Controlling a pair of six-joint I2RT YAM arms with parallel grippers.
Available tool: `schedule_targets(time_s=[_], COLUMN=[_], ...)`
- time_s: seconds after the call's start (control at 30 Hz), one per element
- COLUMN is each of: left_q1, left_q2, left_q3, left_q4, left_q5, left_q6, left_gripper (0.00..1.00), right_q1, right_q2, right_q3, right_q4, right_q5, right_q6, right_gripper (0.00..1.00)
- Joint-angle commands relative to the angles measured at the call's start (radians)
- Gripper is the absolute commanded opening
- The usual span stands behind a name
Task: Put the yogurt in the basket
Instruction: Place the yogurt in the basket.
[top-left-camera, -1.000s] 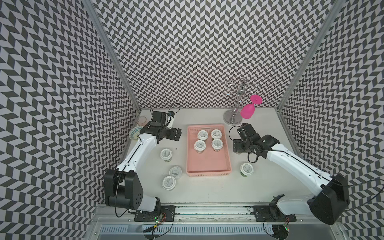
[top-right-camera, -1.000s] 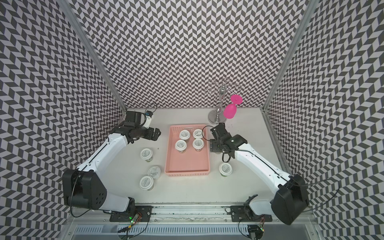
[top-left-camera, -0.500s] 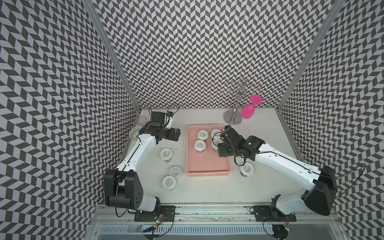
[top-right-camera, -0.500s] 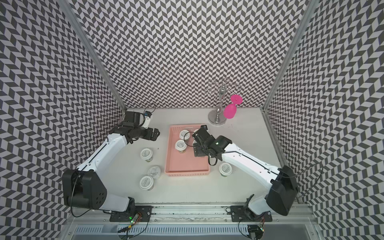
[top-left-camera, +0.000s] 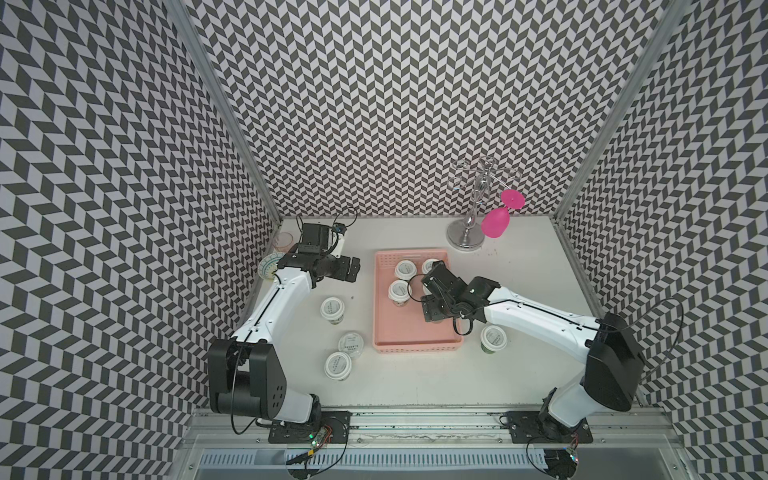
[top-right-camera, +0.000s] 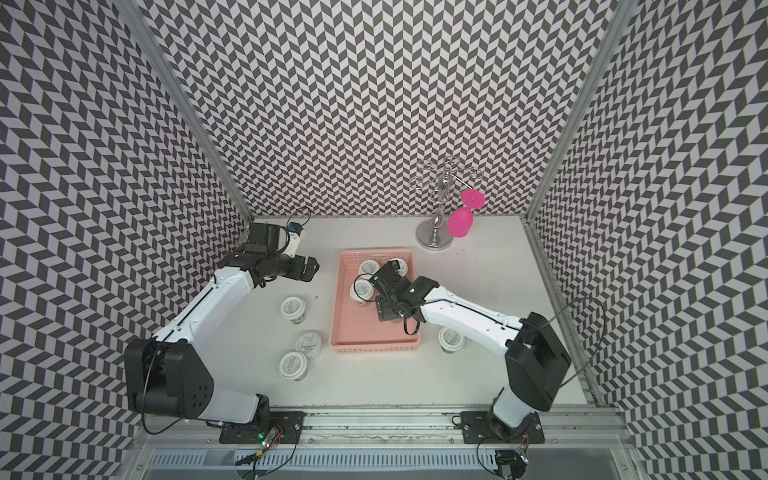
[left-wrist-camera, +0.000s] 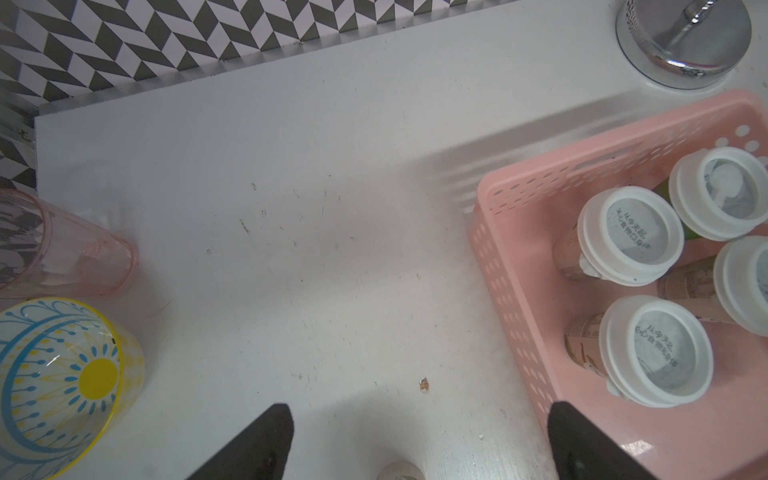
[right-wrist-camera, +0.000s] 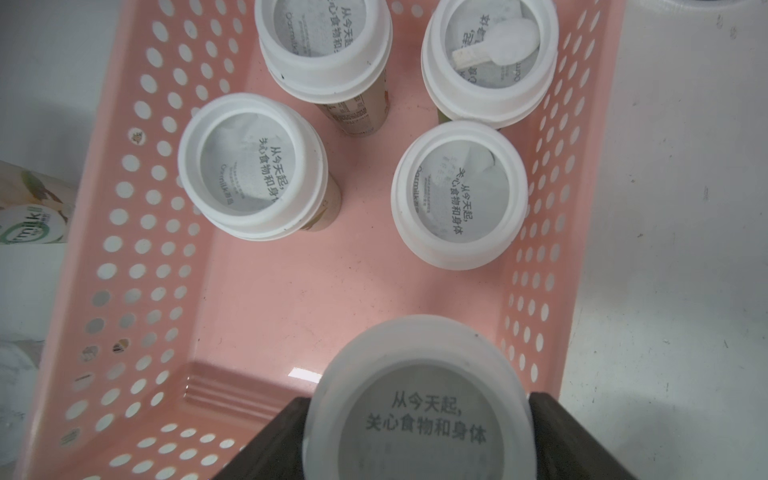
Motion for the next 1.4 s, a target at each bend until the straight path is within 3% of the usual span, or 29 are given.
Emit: schedule_targets(time_s=[0.0,1.07,1.37], left_q1=[0.007,0.008,0.009], left_q2=[-0.019,-0.003,-0.004], left_q3=[-0.005,-0.002,-0.005], left_q4=[0.021,0.023,0.023], left_q5=[0.015,0.023,0.023], left_q6=[0.002,0.003,0.003], left_gripper=[0.99,0.99,0.99], right_q1=[0.005,-0.009,-0.008], right_q2=[0.025,0.151,0.078], right_q3=[-0.019,-0.044,-0.015], right_q4=[0.063,0.129,0.055], right_q5=[0.009,0.075,0.086], right_q6=[-0.004,-0.026,-0.019], right_gripper=[0.82,0.86,0.91])
